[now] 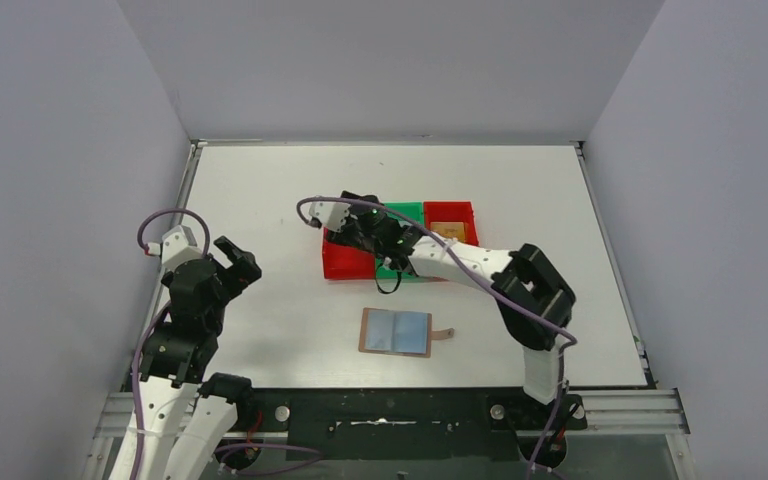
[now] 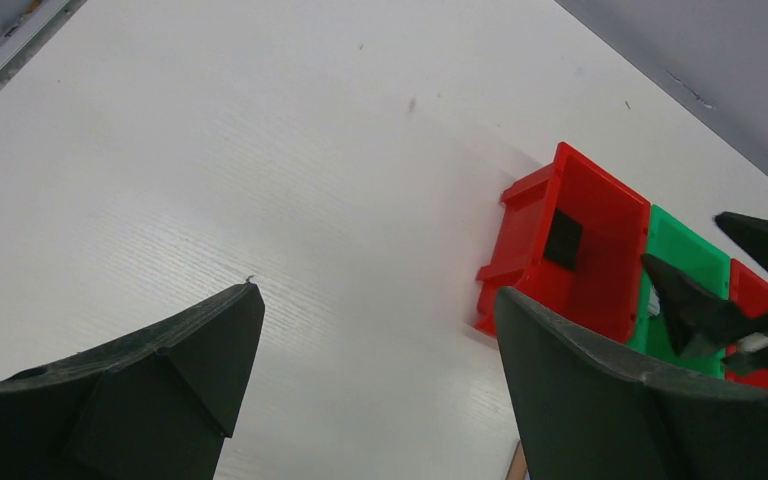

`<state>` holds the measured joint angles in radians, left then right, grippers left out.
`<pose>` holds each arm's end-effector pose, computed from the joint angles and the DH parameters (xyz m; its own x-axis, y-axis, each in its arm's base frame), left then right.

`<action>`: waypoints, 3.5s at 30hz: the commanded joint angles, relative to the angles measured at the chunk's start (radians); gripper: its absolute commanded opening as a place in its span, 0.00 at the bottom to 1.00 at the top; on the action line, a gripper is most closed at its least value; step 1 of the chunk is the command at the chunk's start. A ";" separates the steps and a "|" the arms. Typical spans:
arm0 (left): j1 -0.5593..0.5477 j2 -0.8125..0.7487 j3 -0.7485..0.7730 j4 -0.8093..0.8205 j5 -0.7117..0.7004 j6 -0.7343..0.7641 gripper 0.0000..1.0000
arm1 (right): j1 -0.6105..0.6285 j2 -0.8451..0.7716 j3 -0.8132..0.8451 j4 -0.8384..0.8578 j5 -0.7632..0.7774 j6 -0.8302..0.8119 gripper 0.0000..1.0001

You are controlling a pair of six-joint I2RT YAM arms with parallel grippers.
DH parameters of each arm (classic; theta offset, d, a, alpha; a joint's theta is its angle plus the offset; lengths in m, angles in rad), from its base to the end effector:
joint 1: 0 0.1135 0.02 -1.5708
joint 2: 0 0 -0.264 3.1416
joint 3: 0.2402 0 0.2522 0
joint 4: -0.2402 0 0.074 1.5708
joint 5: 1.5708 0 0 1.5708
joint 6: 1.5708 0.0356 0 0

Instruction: Take the credit cards out of the card holder

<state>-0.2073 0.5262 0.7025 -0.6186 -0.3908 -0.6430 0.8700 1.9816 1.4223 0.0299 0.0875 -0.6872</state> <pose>0.1192 -0.0112 0.3024 -0.2473 -0.5145 -0.8211 -0.3685 0.8337 -0.4114 0.2986 0.3491 0.2211 0.2004 -0.7425 -0.6392 -0.7576 0.2963 -0.5817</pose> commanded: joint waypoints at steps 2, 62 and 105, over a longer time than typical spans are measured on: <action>0.009 -0.011 -0.002 0.046 0.027 0.013 0.87 | 0.074 -0.292 -0.188 0.231 0.282 0.458 0.59; 0.021 0.165 -0.040 0.155 0.320 0.088 0.85 | 0.377 -0.286 -0.446 -0.312 0.444 1.757 0.50; 0.020 0.158 -0.041 0.159 0.329 0.089 0.85 | 0.367 -0.358 -0.625 -0.065 0.345 1.811 0.22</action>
<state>-0.1932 0.6918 0.6495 -0.5201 -0.0895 -0.5709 1.2427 1.6741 0.8406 -0.1478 0.4801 1.1091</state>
